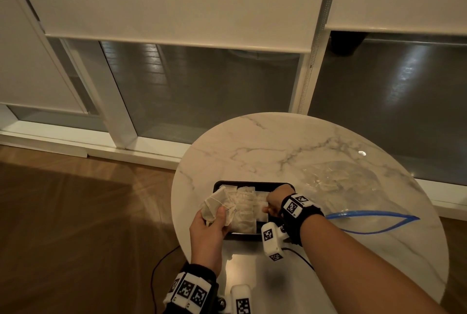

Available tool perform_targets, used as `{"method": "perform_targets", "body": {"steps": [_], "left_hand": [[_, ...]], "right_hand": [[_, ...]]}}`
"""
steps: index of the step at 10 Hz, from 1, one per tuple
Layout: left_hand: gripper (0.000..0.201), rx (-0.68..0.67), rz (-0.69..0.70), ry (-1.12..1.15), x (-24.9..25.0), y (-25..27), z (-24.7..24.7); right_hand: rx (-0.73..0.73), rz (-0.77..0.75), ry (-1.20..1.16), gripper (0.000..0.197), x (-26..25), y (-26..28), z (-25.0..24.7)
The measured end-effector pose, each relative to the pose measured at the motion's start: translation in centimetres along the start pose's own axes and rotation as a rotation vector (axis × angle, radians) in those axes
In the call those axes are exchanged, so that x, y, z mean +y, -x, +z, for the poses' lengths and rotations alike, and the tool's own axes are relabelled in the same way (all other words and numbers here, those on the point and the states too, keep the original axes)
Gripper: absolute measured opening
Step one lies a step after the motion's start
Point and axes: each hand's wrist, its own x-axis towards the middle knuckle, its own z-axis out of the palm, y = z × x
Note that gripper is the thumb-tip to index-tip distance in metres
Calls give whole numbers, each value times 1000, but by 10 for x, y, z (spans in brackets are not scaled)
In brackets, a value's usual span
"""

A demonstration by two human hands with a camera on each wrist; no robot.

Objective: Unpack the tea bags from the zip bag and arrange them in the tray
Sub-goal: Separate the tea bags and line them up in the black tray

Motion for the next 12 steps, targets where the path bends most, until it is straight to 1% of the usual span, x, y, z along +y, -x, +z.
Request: {"method": "perform_targets", "body": {"steps": [1, 2, 3, 4, 5, 6, 7, 8, 10, 11, 12], "left_hand": [[25, 4, -1, 13, 0, 0, 0], [23, 2, 7, 14, 0, 1, 0], [23, -1, 13, 12, 0, 2, 0], [25, 2, 9, 12, 0, 1, 0], [25, 6, 7, 11, -1, 1, 0], [25, 4, 13, 6, -1, 0, 0], [24, 3, 10, 3, -2, 0, -1], [25, 3, 12, 2, -2, -1, -1], [27, 3, 5, -9, -3, -1, -2], [27, 6, 4, -15, -3, -2, -2], [26, 9, 6, -8, -2, -2, -2]], "right_hand": [[82, -15, 46, 34, -3, 3, 0], [133, -169, -29, 40, 8, -10, 1], [105, -120, -256, 35, 8, -17, -2], [102, -116, -205, 34, 9, -15, -6], [89, -133, -238, 34, 10, -12, -6], [105, -136, -241, 16, 12, -12, -5], [122, -141, -235, 12, 14, -15, -2], [150, -146, -216, 10, 16, -20, 2], [162, -142, -193, 18, 13, -13, 1], [181, -104, -140, 12, 8, -9, 4], [157, -111, -130, 7, 6, -8, 6]]}}
